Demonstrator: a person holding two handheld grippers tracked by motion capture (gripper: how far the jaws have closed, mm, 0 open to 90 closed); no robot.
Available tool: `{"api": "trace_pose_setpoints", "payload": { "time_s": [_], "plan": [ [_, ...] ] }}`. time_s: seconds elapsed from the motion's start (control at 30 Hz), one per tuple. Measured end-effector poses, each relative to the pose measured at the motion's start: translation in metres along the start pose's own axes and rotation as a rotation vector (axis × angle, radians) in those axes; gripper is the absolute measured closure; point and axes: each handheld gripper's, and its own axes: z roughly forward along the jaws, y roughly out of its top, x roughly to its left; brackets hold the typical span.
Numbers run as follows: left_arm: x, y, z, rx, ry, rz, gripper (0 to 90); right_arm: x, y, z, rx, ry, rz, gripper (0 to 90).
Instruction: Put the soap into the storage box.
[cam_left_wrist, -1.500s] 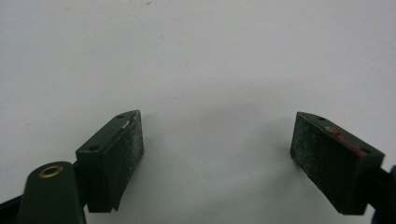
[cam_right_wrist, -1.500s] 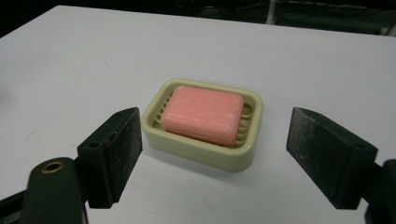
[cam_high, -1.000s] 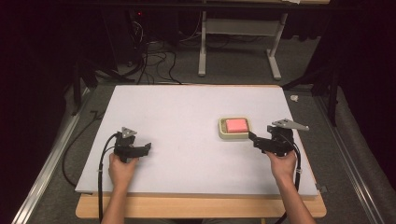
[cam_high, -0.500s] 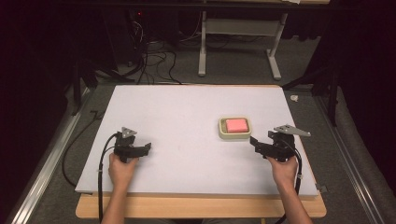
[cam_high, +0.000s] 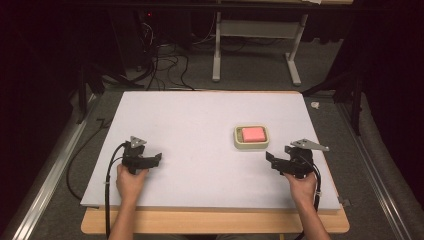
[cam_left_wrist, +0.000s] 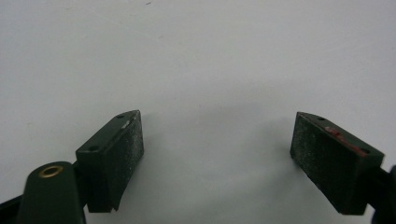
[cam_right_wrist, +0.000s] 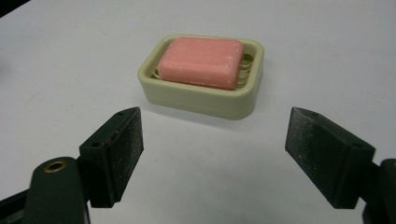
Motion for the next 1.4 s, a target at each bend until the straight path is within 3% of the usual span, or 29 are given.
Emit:
{"api": "trace_pose_setpoints", "payload": {
  "time_s": [0.77,1.4],
  "plan": [
    [0.000,0.000,0.000,0.000,0.002,0.002,17.7,0.000,-0.022,0.020,0.066,-0.018,-0.017,21.0],
    [0.000,0.000,0.000,0.000,0.002,0.002,17.7,-0.003,-0.034,0.041,0.138,-0.097,-0.056,20.7]
  ]
}}
